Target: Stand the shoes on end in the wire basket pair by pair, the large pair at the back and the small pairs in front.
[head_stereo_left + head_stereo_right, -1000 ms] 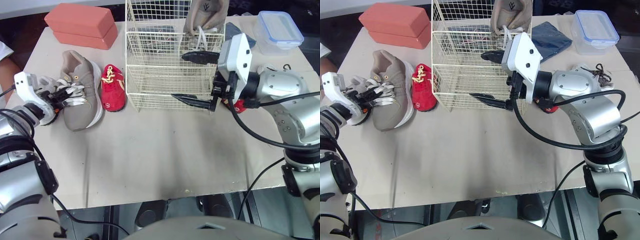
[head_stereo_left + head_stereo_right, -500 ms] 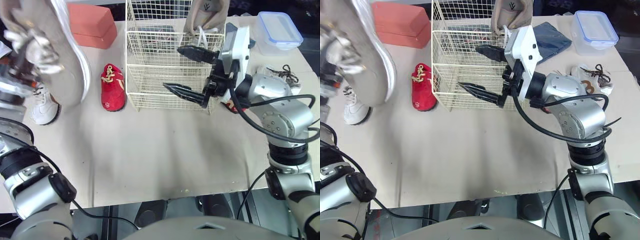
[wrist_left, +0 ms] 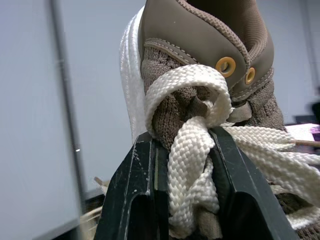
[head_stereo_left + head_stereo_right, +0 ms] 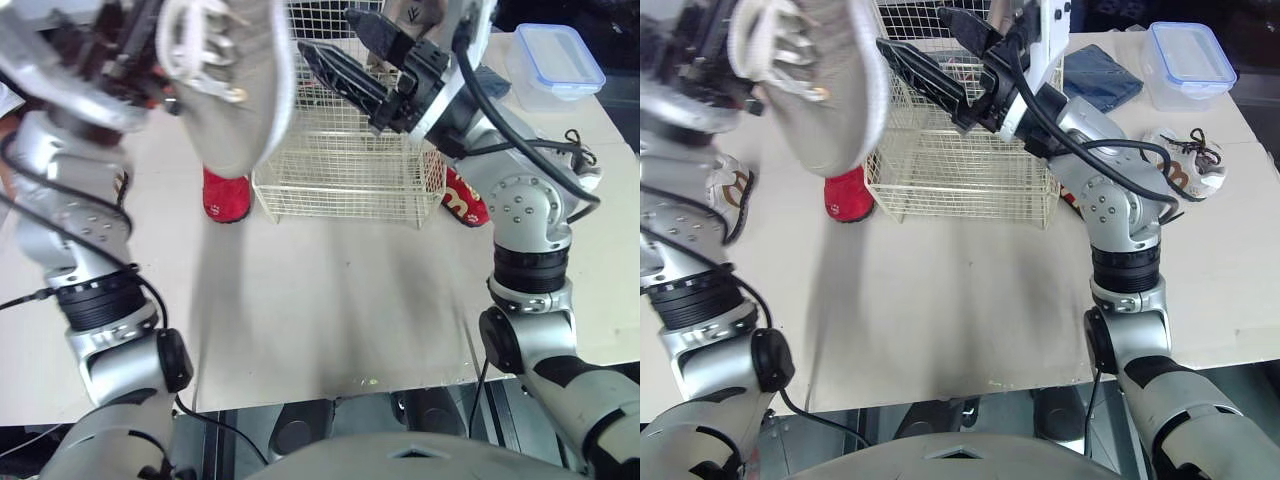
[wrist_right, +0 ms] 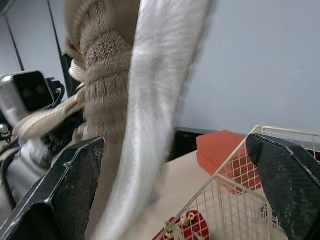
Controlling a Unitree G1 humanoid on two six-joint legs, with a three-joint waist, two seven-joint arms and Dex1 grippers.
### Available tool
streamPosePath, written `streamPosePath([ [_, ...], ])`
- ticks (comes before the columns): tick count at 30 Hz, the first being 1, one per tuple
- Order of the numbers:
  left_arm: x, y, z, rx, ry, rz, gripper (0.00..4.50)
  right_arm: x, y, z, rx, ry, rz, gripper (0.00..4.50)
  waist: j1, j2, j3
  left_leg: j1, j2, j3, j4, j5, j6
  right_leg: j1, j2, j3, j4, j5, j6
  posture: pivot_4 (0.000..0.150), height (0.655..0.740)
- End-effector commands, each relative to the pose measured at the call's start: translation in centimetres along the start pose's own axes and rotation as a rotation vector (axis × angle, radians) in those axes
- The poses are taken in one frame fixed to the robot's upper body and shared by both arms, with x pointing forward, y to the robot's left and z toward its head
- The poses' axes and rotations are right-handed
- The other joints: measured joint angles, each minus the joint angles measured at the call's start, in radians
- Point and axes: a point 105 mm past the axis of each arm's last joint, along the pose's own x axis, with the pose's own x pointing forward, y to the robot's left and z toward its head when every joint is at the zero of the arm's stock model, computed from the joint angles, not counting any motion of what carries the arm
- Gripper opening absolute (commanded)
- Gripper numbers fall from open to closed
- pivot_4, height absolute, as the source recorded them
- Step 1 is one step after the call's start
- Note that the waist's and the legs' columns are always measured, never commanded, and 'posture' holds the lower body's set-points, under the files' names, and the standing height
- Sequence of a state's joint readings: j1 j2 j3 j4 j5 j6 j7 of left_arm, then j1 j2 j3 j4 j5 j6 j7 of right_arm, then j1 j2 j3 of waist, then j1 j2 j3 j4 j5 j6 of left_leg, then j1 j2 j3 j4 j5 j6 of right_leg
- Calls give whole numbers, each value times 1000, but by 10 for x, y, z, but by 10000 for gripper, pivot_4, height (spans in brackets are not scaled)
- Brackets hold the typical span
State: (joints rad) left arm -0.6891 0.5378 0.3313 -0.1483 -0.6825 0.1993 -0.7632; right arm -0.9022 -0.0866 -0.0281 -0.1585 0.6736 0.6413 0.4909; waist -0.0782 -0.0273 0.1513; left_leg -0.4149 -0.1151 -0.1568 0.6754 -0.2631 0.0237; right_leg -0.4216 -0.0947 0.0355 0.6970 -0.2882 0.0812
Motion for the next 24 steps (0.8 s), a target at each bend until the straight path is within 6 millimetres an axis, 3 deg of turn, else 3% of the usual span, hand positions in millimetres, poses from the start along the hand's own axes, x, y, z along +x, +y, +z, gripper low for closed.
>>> streamPosePath([
  [1, 14, -14, 12, 88, -56, -45, 6666, 7, 2, 19, -18, -78, -6, 45000, -15, 0, 0, 0, 0, 0, 0, 0, 0, 0, 0, 0, 0, 0, 0, 1500, 7400],
  [5, 15, -24, 1, 68, -41, -77, 6666, 12, -6, 25, 17, -116, -59, 45000, -25, 1, 1, 0, 0, 0, -1, 0, 0, -1, 1, 2, 1, 0, 0, 1500, 7400],
  [6, 14, -25, -2, 70, -31, -82, 6665, 12, -6, 28, 26, -125, -57, 39551, -25, 1, 1, 0, 0, 0, -1, 0, 0, -2, 1, 2, 1, 0, 0, 1500, 7400],
  [7, 13, -25, -4, 72, -24, -84, 6665, 12, -6, 29, 31, -130, -56, 37308, -25, 1, 1, 0, 0, 0, -1, 0, 0, -2, 1, 2, 1, 0, 0, 1500, 7400],
  [13, 13, -27, -13, 87, -4, -95, 6665, 11, -1, 29, 23, -114, -25, 6699, -18, 1, 1, 0, 0, 0, -1, 0, 0, -2, 0, 2, 0, 0, 0, 1500, 7400],
  [15, 14, -29, -17, 85, 0, -95, 6665, 12, -1, 28, 24, -111, -27, 178, -17, 1, 1, 0, 0, 0, -1, 0, 0, -2, 0, 1, 0, 0, 0, 1500, 7400],
  [20, 16, -25, -19, 107, -5, -68, 6665, 9, 1, 28, 30, -105, -3, 178, -20, 1, 1, 0, 0, 0, -1, 0, 0, -2, 0, 2, 0, 0, 0, 1500, 7400],
  [24, 16, -11, -18, 162, -23, 3, 6665, 5, 8, 29, 51, -92, 67, 13308, -18, 1, 1, 0, 0, 0, -1, 0, 0, -2, 0, 2, 1, 0, 0, 1500, 7400],
])
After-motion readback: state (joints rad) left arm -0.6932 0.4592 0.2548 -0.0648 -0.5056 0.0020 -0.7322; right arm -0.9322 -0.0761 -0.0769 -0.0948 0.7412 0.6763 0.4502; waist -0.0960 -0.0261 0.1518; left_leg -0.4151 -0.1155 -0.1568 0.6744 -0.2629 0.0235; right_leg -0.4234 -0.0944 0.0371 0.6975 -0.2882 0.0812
